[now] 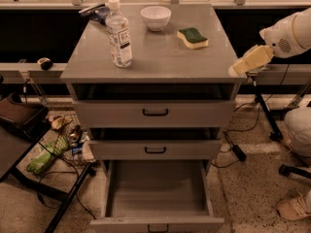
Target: Place sponge into bottom drawer
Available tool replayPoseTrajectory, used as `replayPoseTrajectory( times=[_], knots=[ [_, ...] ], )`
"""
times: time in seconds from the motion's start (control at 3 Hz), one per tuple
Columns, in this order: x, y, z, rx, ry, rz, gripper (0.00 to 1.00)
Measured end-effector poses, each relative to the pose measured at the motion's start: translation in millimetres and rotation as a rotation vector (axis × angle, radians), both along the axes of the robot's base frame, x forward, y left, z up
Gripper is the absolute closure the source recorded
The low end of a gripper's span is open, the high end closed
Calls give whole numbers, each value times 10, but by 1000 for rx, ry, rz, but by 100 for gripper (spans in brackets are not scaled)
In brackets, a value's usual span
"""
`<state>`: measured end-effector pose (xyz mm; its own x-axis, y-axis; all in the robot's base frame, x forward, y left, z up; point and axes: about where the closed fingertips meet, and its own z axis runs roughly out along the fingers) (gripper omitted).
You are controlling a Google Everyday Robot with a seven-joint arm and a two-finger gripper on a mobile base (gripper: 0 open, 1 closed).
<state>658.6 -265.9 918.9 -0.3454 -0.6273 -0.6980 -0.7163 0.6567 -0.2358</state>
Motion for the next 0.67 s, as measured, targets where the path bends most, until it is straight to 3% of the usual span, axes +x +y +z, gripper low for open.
replayPoseTrajectory(
  times=[0.33,0.67],
  knots=[
    [296,14,-5,48,-56,6,0],
    [977,92,-25,142,-128,-20,0]
  ],
)
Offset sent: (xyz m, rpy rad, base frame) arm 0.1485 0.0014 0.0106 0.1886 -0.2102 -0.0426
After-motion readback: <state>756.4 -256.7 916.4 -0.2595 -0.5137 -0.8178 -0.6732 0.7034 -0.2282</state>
